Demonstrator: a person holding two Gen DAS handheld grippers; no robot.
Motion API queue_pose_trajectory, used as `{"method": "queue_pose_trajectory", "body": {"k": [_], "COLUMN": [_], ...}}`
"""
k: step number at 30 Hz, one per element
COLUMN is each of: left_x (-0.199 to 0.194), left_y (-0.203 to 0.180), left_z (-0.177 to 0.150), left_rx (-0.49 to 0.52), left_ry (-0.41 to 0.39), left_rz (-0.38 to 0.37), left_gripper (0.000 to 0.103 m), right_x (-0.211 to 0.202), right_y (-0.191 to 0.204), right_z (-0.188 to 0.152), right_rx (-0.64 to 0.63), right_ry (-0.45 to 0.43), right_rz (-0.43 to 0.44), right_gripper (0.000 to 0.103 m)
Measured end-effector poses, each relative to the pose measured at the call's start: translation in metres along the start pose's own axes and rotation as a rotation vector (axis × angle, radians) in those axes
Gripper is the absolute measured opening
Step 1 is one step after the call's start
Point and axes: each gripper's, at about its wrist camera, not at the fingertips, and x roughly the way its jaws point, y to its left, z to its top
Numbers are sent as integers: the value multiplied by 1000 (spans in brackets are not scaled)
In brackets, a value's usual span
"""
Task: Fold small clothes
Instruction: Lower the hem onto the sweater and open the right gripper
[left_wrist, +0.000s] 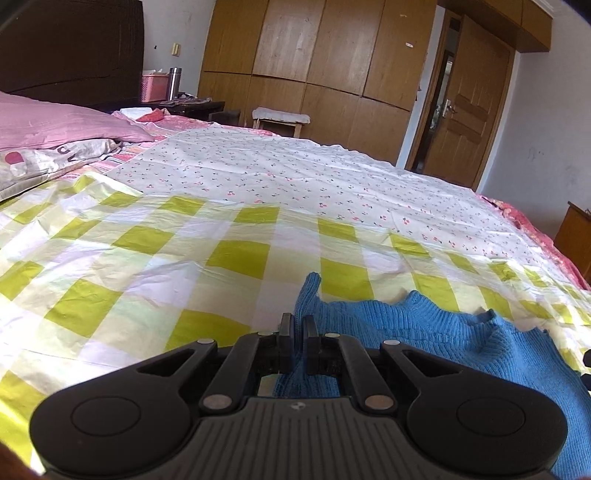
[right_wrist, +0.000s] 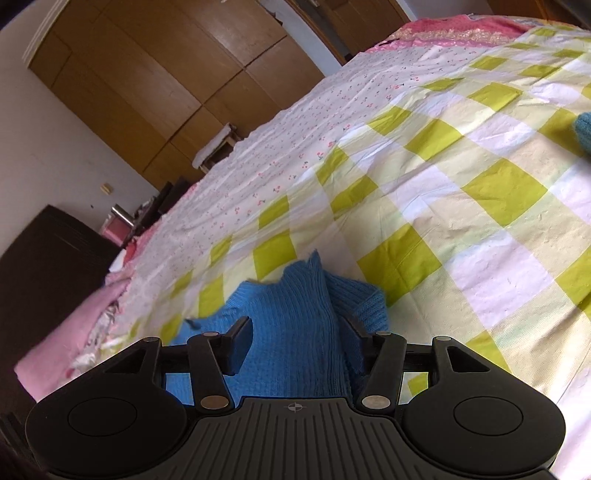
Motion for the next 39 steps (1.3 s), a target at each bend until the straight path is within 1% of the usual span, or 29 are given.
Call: {"method": "queue_pose_trajectory", "body": {"k": [3, 5, 6, 7, 8, 9, 10, 12, 15, 17, 18, 20, 22, 23, 25, 28, 31, 35, 37, 39], "left_x": [0, 1, 2, 3, 4, 3, 2, -2, -7, -3, 2, 10, 11, 10, 5, -3, -15, -32, -46, -58], "left_y": [-5, -4, -4, -4, -4, -4, -4, -4, -6, -9, -9, -10, -7, -4, 1, 4, 9, 11, 9, 4], "left_z": [0, 0, 0, 0, 0, 0, 0, 1, 3, 2, 1, -2, -5, -5, -4, -2, -1, -6, -12, -20], "left_rx": [11, 5, 3, 4, 9, 15, 19, 19, 20, 28, 33, 41, 42, 29, 9, 14, -9, -25, -22, -5], "left_ry": [2, 7, 10, 13, 14, 11, 5, -13, -42, -36, -15, 21, 29, 33, 34, 21, 10, -1, -14, -16], "left_rz": [-7, -10, -9, -7, -5, -3, -3, -14, -23, -11, 0, 39, 58, 56, 36, 46, 31, 35, 12, -23], "left_gripper": [12, 12, 12, 12, 12, 12, 12, 12, 12, 12, 12, 12, 12, 12, 13, 13, 14, 16, 16, 18], "right_x": [13, 23, 26, 30, 31, 31, 27, 10, -19, -27, -25, -16, -5, -3, -2, -4, -13, -27, -33, -35], "right_y": [10, 13, 14, 15, 16, 16, 16, 17, 19, 13, 9, -1, -7, -8, -11, -8, 0, 9, 13, 16], "right_z": [-2, -2, -1, -1, 0, 1, 3, 4, 5, 5, 5, 1, -7, -9, -12, -11, -10, -15, -20, -27], "right_rx": [-85, -116, -126, -144, -152, -150, -141, -133, -146, -127, -115, -87, -114, -121, -117, -123, -156, -196, -209, -226], "right_ry": [18, 35, 39, 44, 48, 48, 41, -6, -84, -108, -106, -69, -32, -26, -13, -10, -33, -68, -75, -60], "right_rz": [-56, -84, -93, -107, -120, -128, -118, -64, -12, -20, -36, -79, -137, -151, -146, -143, -154, -161, -146, -125], "right_gripper": [53, 50, 45, 33, 26, 13, 9, 8, 7, 7, 7, 7, 7, 7, 8, 13, 13, 14, 15, 17]}}
